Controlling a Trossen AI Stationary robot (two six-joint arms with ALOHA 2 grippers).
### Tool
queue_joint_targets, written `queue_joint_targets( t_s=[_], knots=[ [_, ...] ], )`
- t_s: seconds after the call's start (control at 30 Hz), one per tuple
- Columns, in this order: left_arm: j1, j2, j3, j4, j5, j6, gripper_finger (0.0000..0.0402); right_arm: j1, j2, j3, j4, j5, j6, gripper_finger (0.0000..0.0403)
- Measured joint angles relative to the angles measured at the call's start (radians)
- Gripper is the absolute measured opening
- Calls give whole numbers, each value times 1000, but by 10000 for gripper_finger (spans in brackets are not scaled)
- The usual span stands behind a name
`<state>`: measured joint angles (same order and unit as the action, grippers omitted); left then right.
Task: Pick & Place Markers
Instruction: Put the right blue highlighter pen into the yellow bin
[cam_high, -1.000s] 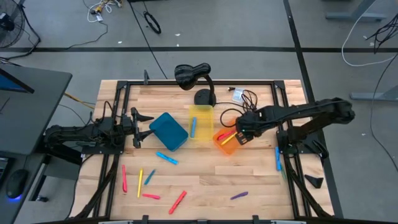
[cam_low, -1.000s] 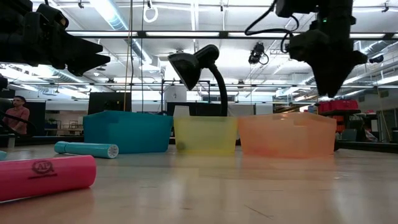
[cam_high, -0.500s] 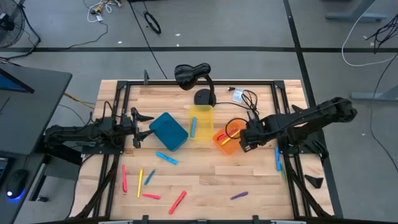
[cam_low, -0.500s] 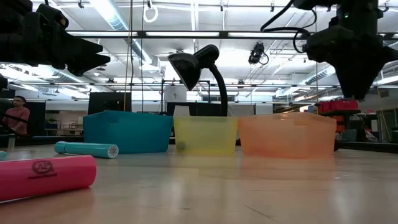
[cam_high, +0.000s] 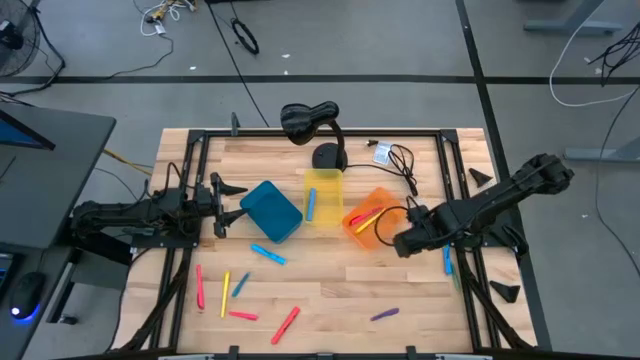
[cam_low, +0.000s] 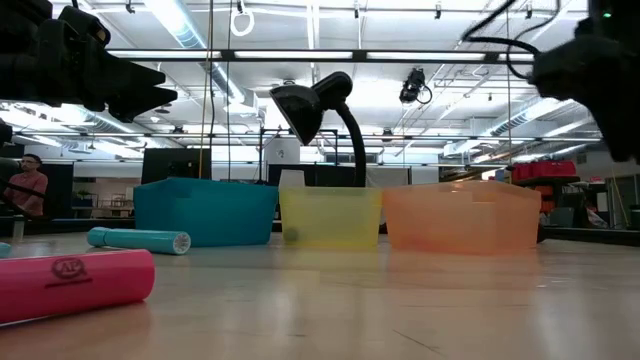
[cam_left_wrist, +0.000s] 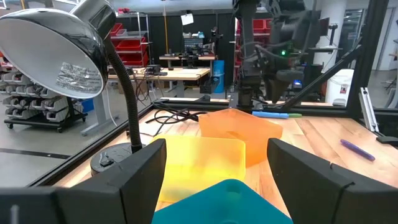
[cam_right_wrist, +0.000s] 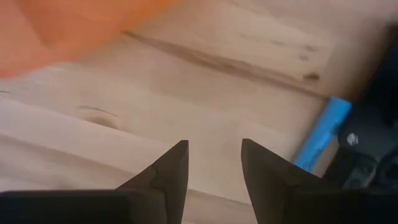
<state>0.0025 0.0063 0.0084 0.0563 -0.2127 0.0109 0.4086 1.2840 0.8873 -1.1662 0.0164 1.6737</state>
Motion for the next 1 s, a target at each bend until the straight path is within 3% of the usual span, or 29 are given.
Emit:
queue_joint_targets(
  t_s=[0.53,1.0],
  knots=[
    [0,0,0,0,0,0,286,81,-76,-194,10,-113,125,150],
    [0,0,0,0,0,0,286,150,-76,-249,80,-147,254,150]
  ],
)
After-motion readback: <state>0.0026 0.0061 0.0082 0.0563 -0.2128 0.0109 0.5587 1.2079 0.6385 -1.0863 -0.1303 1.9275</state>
